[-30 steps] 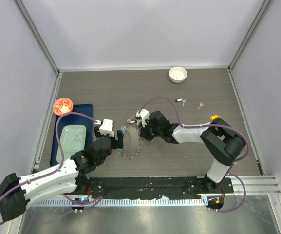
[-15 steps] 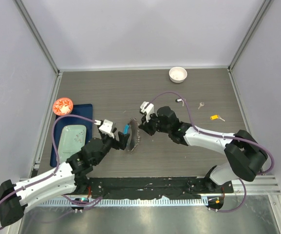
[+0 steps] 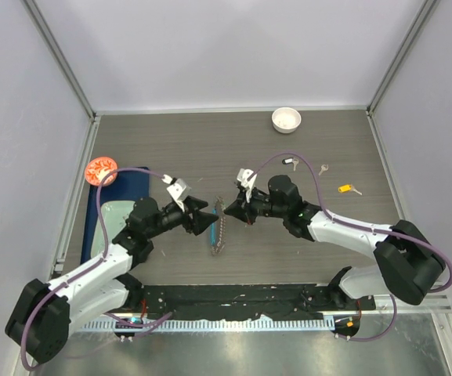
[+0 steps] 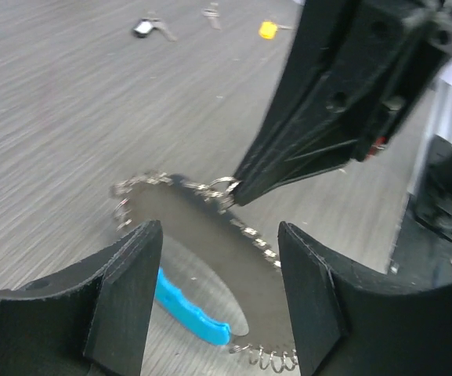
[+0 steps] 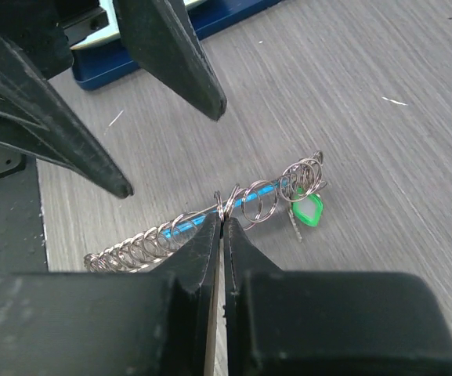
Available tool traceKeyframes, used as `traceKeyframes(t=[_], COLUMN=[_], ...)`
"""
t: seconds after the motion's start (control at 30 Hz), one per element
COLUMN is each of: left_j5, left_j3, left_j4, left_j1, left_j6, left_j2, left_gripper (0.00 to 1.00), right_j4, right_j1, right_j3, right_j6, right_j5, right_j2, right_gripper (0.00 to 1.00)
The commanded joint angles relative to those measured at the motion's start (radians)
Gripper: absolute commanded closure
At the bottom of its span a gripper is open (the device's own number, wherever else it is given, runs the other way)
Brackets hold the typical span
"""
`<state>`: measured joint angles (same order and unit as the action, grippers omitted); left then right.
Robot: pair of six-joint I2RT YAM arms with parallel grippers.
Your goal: Put the keys on the keyring
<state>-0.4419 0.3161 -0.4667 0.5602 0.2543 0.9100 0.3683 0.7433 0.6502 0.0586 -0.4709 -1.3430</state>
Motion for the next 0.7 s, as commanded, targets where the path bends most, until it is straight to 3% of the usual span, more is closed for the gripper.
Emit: traceKeyframes(t=[0.0,0.1,0.33,0.67], left_j5=[-0.274,-0.297,-0.322,-0.394], left_j3=[0.084,0.078,0.040,0.066], left_j4=[-0.079,-0.073,-0.066,-0.076], left_j1=[-0.022,-0.023,-0.023,-0.023], left_j6=[-0.051,-0.113,-0.226,-0.250], left_j2=[0.039,0.040,0.024,0.105], left_gripper=[0.36,0.37,0.49,0.66], right_j4=[0.136,0.155,0.156,0.184], right_j1=[-0.024,-0.025,-0.025,-0.025], right_j3=[-0.003,-0.008,-0.017,-0.030], right_j6=[-0.029,-0.032,-0.019,-0.020], right_j5=[-0.104,-0.132,-0.146,-0.178], right_j2=[0.047,0.041,0.068,0.077], right_gripper=[0.99,0.99,0.99,0.99])
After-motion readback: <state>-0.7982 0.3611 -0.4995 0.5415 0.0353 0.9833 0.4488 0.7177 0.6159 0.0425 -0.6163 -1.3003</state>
